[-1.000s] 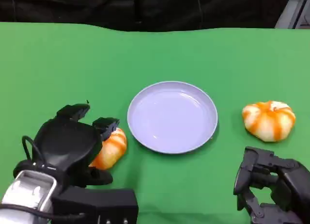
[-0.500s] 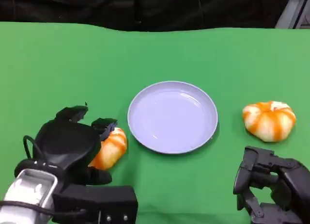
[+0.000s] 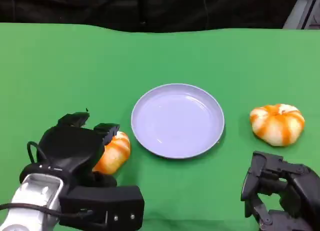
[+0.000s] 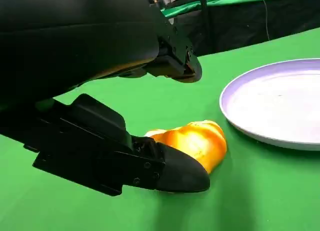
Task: Grasp the bread from the table and place it into the plate.
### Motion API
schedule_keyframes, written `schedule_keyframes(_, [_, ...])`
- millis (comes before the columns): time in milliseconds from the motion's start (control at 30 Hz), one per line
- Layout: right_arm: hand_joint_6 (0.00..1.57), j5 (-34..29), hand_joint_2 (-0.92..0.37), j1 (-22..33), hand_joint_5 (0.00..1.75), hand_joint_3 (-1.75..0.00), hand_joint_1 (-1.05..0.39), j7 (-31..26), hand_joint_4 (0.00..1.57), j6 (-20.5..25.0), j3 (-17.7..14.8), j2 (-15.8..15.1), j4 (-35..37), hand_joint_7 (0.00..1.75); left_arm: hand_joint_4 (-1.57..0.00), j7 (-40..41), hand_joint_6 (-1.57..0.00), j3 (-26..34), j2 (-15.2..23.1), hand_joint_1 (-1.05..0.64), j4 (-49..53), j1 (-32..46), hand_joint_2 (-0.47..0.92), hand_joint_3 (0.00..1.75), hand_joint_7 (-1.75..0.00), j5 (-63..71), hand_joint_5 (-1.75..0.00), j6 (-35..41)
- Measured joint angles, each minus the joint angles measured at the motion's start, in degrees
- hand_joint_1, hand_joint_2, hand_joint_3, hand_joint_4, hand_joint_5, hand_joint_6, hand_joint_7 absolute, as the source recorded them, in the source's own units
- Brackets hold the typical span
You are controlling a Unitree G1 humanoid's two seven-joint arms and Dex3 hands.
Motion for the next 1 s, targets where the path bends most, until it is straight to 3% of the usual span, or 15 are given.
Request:
schedule_keyframes(133, [0.70,0.08,-0.61,0.09,1.75,-1.15,0.04,-0.01,0.80,0.11,0.02,0.03,-0.11,1.60,-0.23,0.72,-0.38,-0.31,-0.03,-0.92,1.08,-0.50,0.92,0.30,0.00,-0.06,-0.04,0.17])
schedule_keyframes(300, [0.71,-0.10,-0.60,0.65,1.75,-1.15,0.02,-0.32,0.80,-0.12,0.45,0.47,-0.50,1.59,-0.25,6.96,-0.38,-2.14,-3.06,-0.93,13.70,-4.93,0.92,0.32,0.00,-2.52,-0.04,0.41])
schedule_keyframes(600, [0.71,-0.12,-0.60,0.79,1.75,-1.16,0.01,-0.63,0.80,-0.17,0.46,0.49,-0.50,1.57,-0.27,9.24,-0.40,-3.66,-3.06,-0.91,15.33,-6.56,0.92,0.31,-0.01,-4.20,-0.04,0.60])
schedule_keyframes(767, [0.71,-0.14,-0.60,1.16,1.75,-1.15,0.01,-0.57,0.79,-0.45,0.53,0.45,-1.39,1.57,-0.28,11.56,-0.40,-4.27,-4.23,-0.90,24.77,-9.92,0.92,0.30,-0.01,-7.15,-0.03,1.09])
schedule_keyframes(1000, [0.71,-0.24,-0.61,1.33,1.75,-1.15,0.01,-0.57,0.79,-0.52,0.53,0.43,-1.81,1.56,-0.30,12.90,-0.41,-5.42,-4.42,-0.89,27.26,-11.52,0.92,0.29,-0.01,-8.95,-0.03,1.24])
